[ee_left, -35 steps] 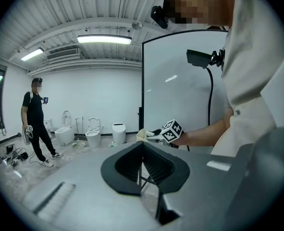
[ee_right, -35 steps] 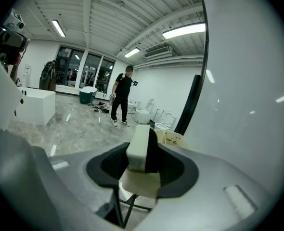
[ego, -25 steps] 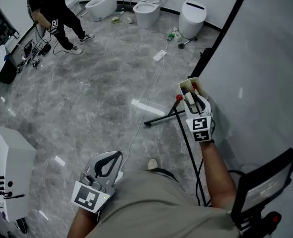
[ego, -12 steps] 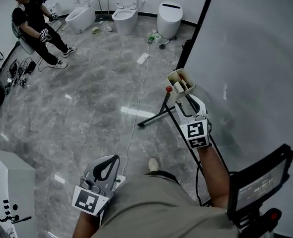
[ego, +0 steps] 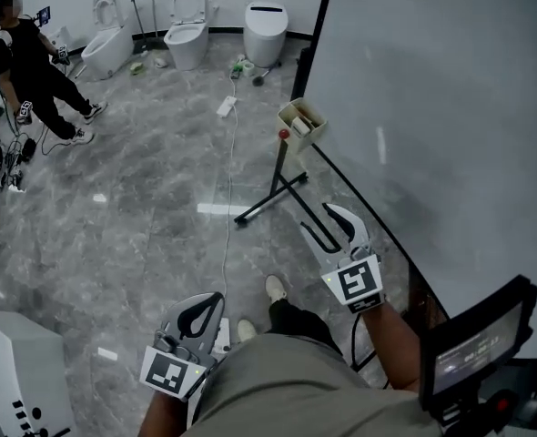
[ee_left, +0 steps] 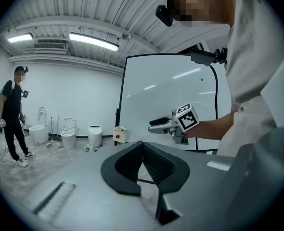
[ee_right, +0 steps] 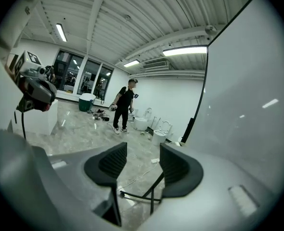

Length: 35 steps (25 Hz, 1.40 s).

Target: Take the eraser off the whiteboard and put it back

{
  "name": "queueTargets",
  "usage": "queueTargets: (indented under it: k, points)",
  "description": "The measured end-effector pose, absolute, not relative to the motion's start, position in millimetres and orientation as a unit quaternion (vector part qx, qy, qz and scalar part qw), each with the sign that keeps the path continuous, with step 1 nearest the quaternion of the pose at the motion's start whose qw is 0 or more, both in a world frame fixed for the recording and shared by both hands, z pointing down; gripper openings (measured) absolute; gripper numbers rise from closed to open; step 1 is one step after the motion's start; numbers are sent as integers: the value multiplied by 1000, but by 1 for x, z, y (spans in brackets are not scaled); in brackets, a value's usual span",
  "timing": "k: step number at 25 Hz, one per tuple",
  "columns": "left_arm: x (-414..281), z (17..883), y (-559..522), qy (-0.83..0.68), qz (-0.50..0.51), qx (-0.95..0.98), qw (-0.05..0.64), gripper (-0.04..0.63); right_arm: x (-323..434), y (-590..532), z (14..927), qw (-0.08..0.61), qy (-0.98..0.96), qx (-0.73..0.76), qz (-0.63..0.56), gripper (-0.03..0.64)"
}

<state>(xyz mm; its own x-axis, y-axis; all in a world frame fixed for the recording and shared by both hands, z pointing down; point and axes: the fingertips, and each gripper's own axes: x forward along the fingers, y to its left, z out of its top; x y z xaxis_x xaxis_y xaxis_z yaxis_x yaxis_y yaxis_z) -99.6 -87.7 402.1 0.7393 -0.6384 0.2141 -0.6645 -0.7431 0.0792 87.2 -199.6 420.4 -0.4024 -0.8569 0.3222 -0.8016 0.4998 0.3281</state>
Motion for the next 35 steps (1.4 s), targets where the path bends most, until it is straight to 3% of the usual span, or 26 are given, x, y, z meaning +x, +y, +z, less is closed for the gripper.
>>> queueTargets:
  k: [15,25,35]
  points:
    - [-16,399,-11,-290,85,952,51,8,127,-26,412,209,-855,474,-34,206]
    - [86,377,99,-308,78,948,33,8,237,103,413,204,-859,470,-20,206]
    - [108,380,175,-320,125,938,38,8,269,176,416,180,-868,462,-3,206]
